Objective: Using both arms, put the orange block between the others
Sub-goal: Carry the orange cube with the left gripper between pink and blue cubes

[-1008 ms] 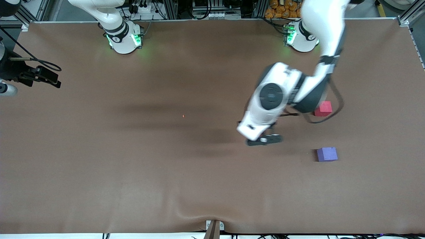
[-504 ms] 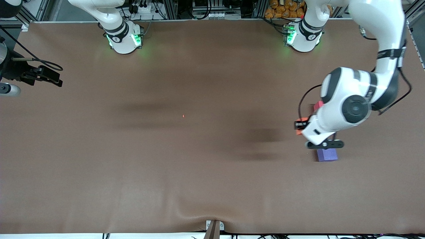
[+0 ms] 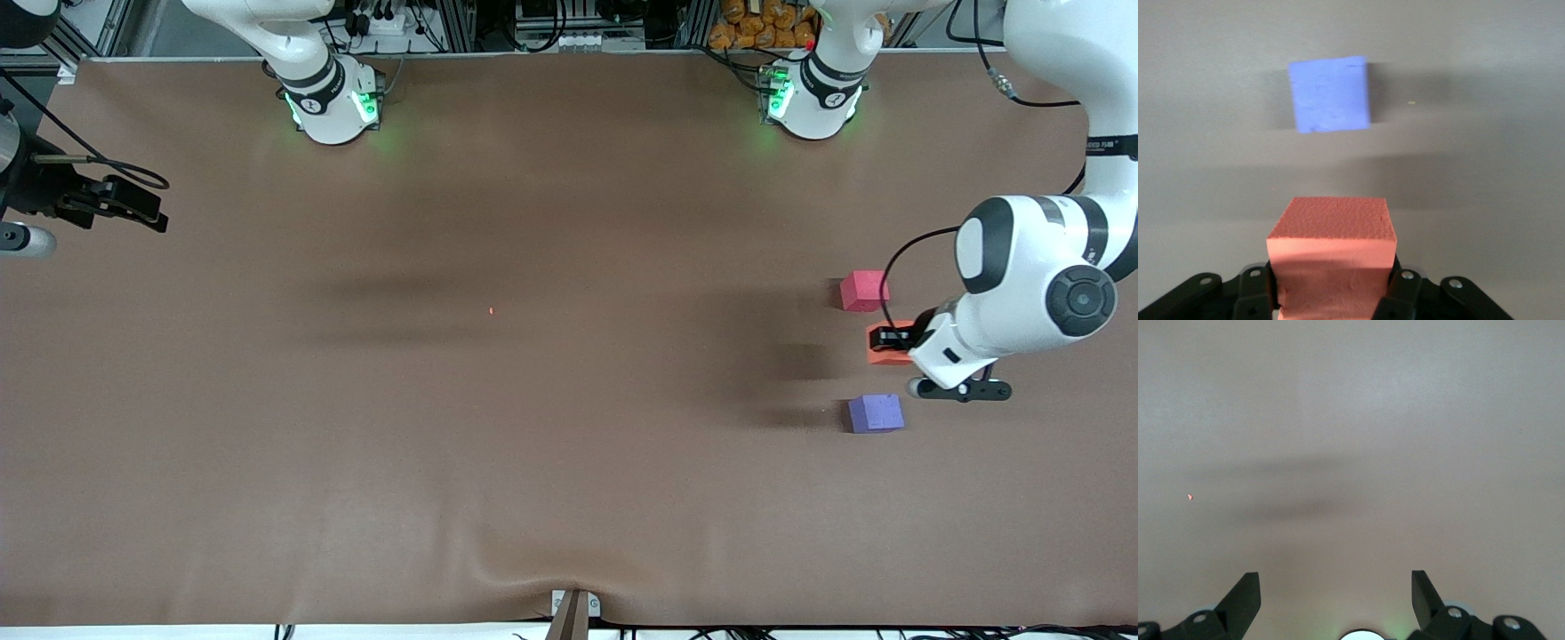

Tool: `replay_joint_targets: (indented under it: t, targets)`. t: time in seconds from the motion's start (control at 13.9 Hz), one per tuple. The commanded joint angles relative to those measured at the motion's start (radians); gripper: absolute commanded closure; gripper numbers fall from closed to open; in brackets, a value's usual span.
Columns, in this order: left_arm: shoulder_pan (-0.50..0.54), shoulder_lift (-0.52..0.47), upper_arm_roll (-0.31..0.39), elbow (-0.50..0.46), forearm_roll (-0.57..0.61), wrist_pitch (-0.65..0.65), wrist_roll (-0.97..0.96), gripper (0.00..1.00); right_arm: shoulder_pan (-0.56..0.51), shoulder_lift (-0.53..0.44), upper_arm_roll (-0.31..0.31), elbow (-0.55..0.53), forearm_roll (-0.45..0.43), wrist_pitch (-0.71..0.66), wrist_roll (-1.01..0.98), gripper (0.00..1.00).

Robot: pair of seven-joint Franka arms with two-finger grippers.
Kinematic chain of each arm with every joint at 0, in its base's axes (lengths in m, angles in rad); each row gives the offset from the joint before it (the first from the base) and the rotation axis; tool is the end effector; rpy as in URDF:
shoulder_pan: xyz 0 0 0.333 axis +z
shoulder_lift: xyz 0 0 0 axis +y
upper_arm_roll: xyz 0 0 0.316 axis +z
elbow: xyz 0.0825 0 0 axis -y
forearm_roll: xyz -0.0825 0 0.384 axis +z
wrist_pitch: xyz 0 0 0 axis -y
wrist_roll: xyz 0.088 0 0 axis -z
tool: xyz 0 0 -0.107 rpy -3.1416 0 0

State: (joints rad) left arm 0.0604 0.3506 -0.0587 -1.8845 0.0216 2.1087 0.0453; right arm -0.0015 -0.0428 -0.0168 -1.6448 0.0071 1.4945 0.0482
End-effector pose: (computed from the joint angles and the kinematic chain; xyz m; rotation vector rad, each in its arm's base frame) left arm 0.6130 0.0038 0.3127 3.1288 -0.0838 -0.1968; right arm 0.5312 -0.0091 0.6069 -3.1291 0.1037 0.1686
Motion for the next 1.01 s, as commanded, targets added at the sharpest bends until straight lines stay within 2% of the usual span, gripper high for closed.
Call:
replay_joint_targets:
  t: [0.0,0.29,0.65,0.94]
  targets:
    - [0.029,-0.005,-0.016,-0.100,0.014,0.141,0.025,1.00,0.006,-0.008,0.000,-0.010,-0.010,0.006,-0.008,0.00]
    - [0.027,0.050,-0.013,-0.165,0.014,0.305,0.024,0.98,0.005,-0.006,0.000,-0.010,-0.010,0.006,-0.008,0.00]
    - [0.027,0.105,-0.013,-0.163,0.014,0.370,0.022,0.96,0.005,-0.006,0.000,-0.010,-0.010,0.006,-0.008,0.00]
    - [0.026,0.110,-0.013,-0.163,0.015,0.373,0.021,0.94,0.005,-0.005,0.000,-0.010,-0.010,0.006,-0.008,0.00]
